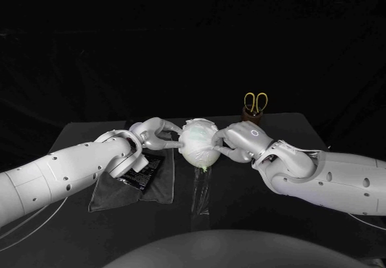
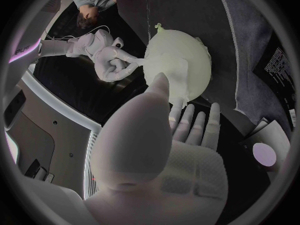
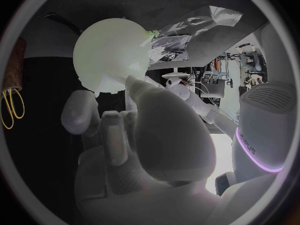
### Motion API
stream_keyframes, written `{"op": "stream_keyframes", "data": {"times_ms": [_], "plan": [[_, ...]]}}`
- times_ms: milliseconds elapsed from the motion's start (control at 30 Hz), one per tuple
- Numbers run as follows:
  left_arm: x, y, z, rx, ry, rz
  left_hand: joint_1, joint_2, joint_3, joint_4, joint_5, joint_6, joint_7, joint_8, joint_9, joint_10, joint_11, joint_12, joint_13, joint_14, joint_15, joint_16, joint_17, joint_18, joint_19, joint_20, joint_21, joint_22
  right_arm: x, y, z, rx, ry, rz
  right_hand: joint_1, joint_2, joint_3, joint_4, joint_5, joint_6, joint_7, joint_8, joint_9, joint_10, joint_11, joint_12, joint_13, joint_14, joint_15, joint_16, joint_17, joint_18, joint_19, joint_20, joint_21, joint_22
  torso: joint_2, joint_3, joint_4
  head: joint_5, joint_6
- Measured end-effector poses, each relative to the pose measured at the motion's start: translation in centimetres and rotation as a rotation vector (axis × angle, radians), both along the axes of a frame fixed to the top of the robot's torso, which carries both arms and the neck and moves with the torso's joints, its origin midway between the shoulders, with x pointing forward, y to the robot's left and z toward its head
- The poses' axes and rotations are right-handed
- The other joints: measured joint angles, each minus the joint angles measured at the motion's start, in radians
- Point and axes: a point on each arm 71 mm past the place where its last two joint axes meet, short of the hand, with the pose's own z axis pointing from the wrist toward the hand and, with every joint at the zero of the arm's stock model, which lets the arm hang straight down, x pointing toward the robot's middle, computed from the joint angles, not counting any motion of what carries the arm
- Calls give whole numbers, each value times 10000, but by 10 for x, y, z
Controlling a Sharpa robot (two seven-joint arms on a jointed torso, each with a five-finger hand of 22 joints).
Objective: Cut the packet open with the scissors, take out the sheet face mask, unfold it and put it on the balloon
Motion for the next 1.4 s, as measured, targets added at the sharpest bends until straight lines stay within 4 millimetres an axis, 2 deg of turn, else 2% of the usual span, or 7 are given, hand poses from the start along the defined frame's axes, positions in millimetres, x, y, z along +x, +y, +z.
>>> {"op": "stream_keyframes", "data": {"times_ms": [300, 533, 967, 1400], "plan": [[0, -1, 0, -3, 1, -9, 0, 0, 0, 0, 0, 0, 0, 0, 0, 0, 0, 0, 0, 0, 0, 0, 0, 0, -14, 14, 0, 0, -5, -4, -1, -184, 297, 190, -37, 36, 29, 29, -2, -37, -34, 56, 37, 35, -37, 0, -7, 0, 0, 0, 6, -1, 0, 0, 1, 2, -9, 4, -11, -65, 0], [0, -1, 0, -1, 1, -4, 0, 0, 0, 0, 0, 0, 0, 0, 0, 0, -1, 0, 0, 0, 0, 0, 0, 0, -14, 14, 0, 1, -5, -7, -4, -525, 655, 229, -37, 35, 29, 29, -2, -42, -32, 91, 50, 34, -37, 0, -4, -1, 1, -6, 5, -3, -1, 0, 0, 7, -4, 8, 7, -108, 0], [0, -3, 0, -17, -1, -31, 0, 0, 0, 0, 0, 0, 0, 0, 0, 1, -1, 0, 0, 0, 0, 0, 0, -1, -37, -9, 0, -8, -7, -12, -12, -1035, 1218, 221, -37, 35, 28, 29, -2, -67, -42, 134, 75, 34, -37, -3, 1, -2, 2, -29, -3, -5, -39, -36, -69, 7, 0, -6, 12, -143, 0], [0, -3, -1, -18, 8, -29, 0, 0, 0, 0, 0, 0, 0, 0, 0, 1, -1, 0, 0, 0, 0, 0, 0, -1, -51, -24, 0, -10, -9, -18, -12, -1122, 1385, 132, -69, 2, 56, 58, -2, -154, -62, 247, 144, 32, -38, -164, -4, -1, -71, 0, 5, -8, -76, -72, -224, 0, 0, -6, 7, -189, 0]]}}
